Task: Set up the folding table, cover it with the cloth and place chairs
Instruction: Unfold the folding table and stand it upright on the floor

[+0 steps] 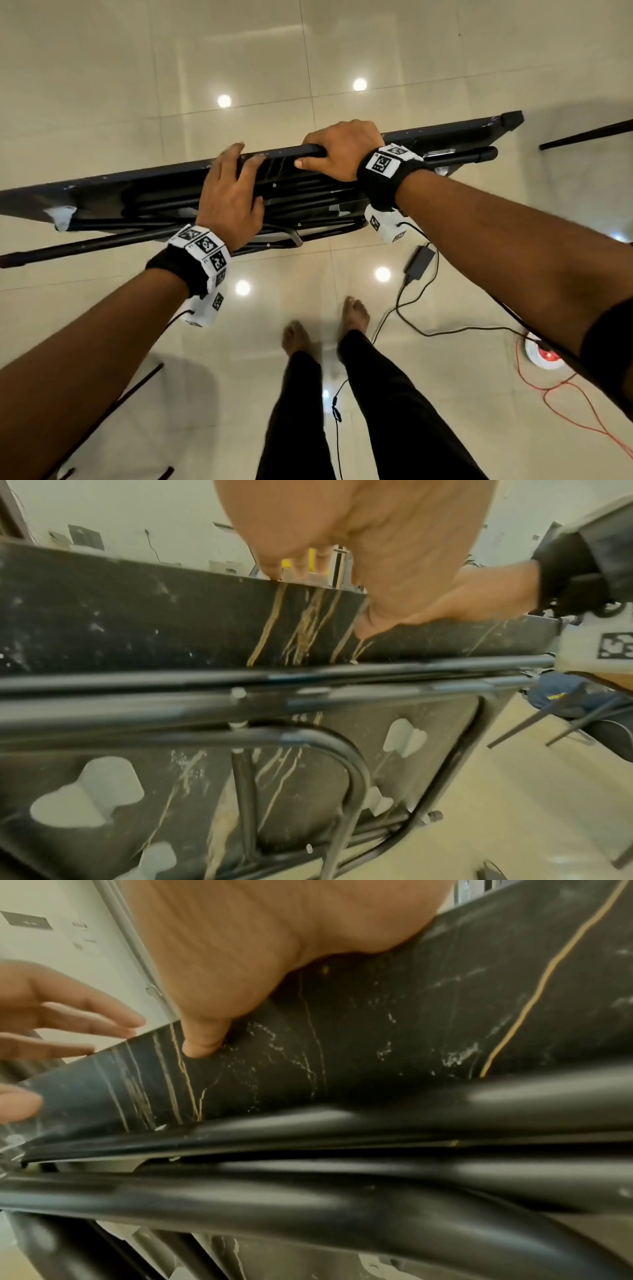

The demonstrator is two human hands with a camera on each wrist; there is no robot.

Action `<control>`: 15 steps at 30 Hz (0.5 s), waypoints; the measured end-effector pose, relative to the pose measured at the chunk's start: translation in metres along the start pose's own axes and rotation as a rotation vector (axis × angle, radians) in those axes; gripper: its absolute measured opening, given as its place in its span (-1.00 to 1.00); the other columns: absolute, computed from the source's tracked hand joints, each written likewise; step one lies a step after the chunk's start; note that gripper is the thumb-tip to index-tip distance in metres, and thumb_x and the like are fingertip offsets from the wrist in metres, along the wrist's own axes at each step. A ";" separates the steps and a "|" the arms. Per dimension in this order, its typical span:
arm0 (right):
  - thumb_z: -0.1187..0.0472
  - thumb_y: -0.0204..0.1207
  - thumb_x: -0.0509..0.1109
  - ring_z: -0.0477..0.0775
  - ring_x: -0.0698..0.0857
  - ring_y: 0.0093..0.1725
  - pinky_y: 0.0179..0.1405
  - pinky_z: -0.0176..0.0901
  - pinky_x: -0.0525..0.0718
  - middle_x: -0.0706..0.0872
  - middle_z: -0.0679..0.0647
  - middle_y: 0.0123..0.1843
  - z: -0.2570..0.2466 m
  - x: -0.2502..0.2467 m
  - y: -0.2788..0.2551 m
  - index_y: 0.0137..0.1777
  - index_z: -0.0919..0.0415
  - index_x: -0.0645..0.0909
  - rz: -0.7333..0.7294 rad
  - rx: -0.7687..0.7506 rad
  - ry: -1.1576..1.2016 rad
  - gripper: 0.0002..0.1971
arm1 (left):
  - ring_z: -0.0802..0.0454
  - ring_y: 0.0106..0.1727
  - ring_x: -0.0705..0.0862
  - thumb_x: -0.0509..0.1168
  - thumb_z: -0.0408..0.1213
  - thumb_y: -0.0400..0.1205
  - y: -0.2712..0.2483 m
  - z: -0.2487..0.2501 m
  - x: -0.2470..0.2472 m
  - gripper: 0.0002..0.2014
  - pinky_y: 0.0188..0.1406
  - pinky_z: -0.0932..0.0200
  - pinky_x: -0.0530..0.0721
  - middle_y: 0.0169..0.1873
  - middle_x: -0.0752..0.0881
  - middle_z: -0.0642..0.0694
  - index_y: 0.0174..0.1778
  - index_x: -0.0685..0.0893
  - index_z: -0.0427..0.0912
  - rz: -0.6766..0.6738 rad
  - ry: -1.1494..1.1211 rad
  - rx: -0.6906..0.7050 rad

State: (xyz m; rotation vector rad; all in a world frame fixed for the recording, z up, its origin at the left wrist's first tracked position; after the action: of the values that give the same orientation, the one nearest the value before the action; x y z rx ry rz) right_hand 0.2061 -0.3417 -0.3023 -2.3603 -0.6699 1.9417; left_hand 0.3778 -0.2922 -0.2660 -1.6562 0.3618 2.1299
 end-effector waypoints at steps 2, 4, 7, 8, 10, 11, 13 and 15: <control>-0.51 0.57 0.06 0.13 0.72 0.06 -0.01 -0.03 0.52 0.77 -0.07 -0.04 0.000 -0.001 -0.002 0.26 -0.20 0.64 0.002 0.021 -0.005 -0.44 | -0.39 0.50 0.38 0.37 -0.22 0.51 -0.020 0.010 0.008 -0.37 0.49 -0.29 0.43 0.51 0.37 -0.38 0.53 0.42 -0.23 0.018 0.000 -0.008; -0.53 0.56 0.05 0.12 0.70 0.04 -0.01 -0.03 0.51 0.69 -0.11 -0.11 0.001 -0.001 -0.003 0.27 -0.21 0.64 0.002 0.050 -0.018 -0.41 | -0.35 0.43 0.44 0.38 -0.14 0.53 -0.033 0.009 0.029 -0.39 0.36 -0.32 0.53 0.46 0.42 -0.33 0.51 0.44 -0.19 -0.064 0.034 -0.046; -0.56 0.54 0.03 0.14 0.71 0.06 -0.01 -0.02 0.52 0.69 -0.09 -0.10 0.000 0.002 -0.004 0.28 -0.21 0.64 0.018 0.058 -0.052 -0.38 | -0.39 0.30 0.54 0.36 -0.02 0.59 -0.046 -0.016 0.063 -0.44 0.28 -0.33 0.55 0.33 0.54 -0.32 0.48 0.49 -0.15 -0.206 0.074 -0.161; -0.57 0.53 0.03 0.16 0.72 0.09 0.02 -0.01 0.53 0.73 -0.06 -0.05 0.001 0.003 -0.004 0.28 -0.21 0.64 0.033 0.053 -0.068 -0.38 | -0.40 0.26 0.57 0.33 0.02 0.62 -0.048 -0.023 0.071 -0.47 0.26 -0.33 0.54 0.26 0.58 -0.33 0.46 0.51 -0.14 -0.223 0.080 -0.182; -0.57 0.53 0.03 0.21 0.72 0.13 0.03 0.00 0.53 0.78 0.00 0.06 0.000 0.004 -0.001 0.29 -0.19 0.63 0.063 0.036 -0.097 -0.36 | -0.41 0.20 0.60 0.27 0.09 0.65 -0.052 -0.034 0.078 -0.52 0.21 -0.32 0.52 0.17 0.63 -0.31 0.40 0.57 -0.11 -0.194 0.084 -0.199; -0.58 0.52 0.03 0.23 0.72 0.14 0.01 0.00 0.51 0.78 0.03 0.10 -0.002 0.005 0.001 0.30 -0.18 0.63 0.073 0.027 -0.113 -0.35 | -0.40 0.19 0.60 0.24 0.13 0.66 -0.055 -0.038 0.080 -0.53 0.20 -0.31 0.51 0.15 0.64 -0.28 0.37 0.59 -0.09 -0.166 0.080 -0.205; -0.58 0.52 0.04 0.25 0.71 0.11 -0.04 -0.02 0.46 0.78 0.05 0.09 -0.001 0.000 0.004 0.30 -0.16 0.62 0.094 0.031 -0.127 -0.34 | -0.37 0.20 0.58 0.20 0.20 0.66 -0.058 -0.040 0.080 -0.52 0.21 -0.29 0.46 0.13 0.65 -0.25 0.32 0.61 -0.07 -0.131 0.078 -0.203; -0.57 0.52 0.06 0.25 0.70 0.10 -0.06 -0.03 0.44 0.77 0.04 0.08 0.003 -0.002 0.005 0.31 -0.14 0.61 0.113 0.062 -0.117 -0.34 | -0.34 0.20 0.58 0.18 0.23 0.66 -0.065 -0.038 0.080 -0.51 0.24 -0.26 0.42 0.12 0.64 -0.23 0.30 0.62 -0.07 -0.120 0.074 -0.186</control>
State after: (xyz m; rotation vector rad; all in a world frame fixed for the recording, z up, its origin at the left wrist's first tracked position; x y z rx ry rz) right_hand 0.2049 -0.3479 -0.3027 -2.3100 -0.4825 2.1271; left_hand 0.4246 -0.2385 -0.3496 -1.8148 0.0848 2.0703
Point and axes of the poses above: each hand's wrist, its own y-axis towards the middle knuckle, its own x-axis out of the palm, z = x × y, the point moved 10 cm from there along y, towards the middle knuckle
